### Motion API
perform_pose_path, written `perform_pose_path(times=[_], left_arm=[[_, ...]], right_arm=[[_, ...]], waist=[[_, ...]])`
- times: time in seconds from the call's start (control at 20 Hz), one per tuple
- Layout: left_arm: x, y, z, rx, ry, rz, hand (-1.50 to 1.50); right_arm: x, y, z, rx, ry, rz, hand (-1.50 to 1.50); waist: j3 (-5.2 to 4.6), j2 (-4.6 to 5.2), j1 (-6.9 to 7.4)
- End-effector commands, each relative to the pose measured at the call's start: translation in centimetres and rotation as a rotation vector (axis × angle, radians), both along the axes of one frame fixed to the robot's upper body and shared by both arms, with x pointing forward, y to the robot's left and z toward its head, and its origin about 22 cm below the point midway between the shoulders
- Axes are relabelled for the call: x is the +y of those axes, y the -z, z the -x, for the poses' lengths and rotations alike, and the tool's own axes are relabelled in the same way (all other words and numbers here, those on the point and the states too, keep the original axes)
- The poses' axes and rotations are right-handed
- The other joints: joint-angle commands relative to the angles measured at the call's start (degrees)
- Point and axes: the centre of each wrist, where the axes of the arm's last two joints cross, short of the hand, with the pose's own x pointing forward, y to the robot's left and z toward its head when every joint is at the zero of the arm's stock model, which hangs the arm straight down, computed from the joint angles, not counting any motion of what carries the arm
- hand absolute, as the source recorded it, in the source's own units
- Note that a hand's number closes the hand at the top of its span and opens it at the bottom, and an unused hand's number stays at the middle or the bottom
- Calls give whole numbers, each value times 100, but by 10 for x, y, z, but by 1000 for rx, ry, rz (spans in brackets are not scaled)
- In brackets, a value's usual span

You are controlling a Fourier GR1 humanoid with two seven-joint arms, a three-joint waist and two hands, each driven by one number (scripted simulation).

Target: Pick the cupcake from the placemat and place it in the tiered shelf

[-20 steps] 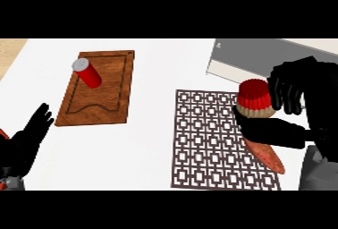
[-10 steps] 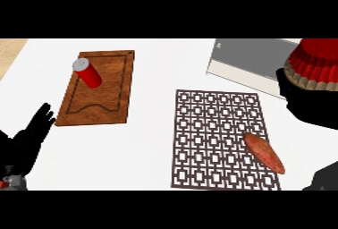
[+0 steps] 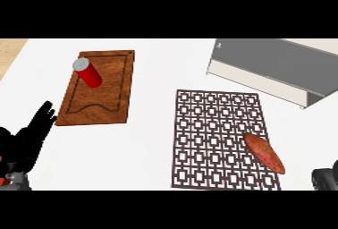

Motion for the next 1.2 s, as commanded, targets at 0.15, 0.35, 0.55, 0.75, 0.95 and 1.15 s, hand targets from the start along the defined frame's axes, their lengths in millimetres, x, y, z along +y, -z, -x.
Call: perform_pose_path(times=[0.15, 0.35, 0.55, 0.75, 0.95, 1.15], left_arm=[[8, -2, 10, -5, 4, -13, 0], [-2, 10, 9, 5, 2, 5, 0], [-3, 4, 8, -13, 9, -10, 0], [-2, -5, -3, -7, -4, -2, 0], [6, 1, 8, -10, 12, -16, 0], [4, 1, 8, -20, 16, 3, 0]], right_arm=[[-7, -22, -36, 97, 155, 31, 150], [-22, -23, -43, 86, 193, 58, 150], [-34, -4, -82, 125, 236, 114, 150], [-45, -2, -99, 113, 235, 72, 150], [-73, 6, -92, 97, 223, 25, 150], [-87, 42, -132, 134, 243, -9, 150]], waist=[[4, 23, 87], [5, 26, 49], [6, 44, 109], [7, 41, 83], [8, 21, 37], [9, 46, 109]])
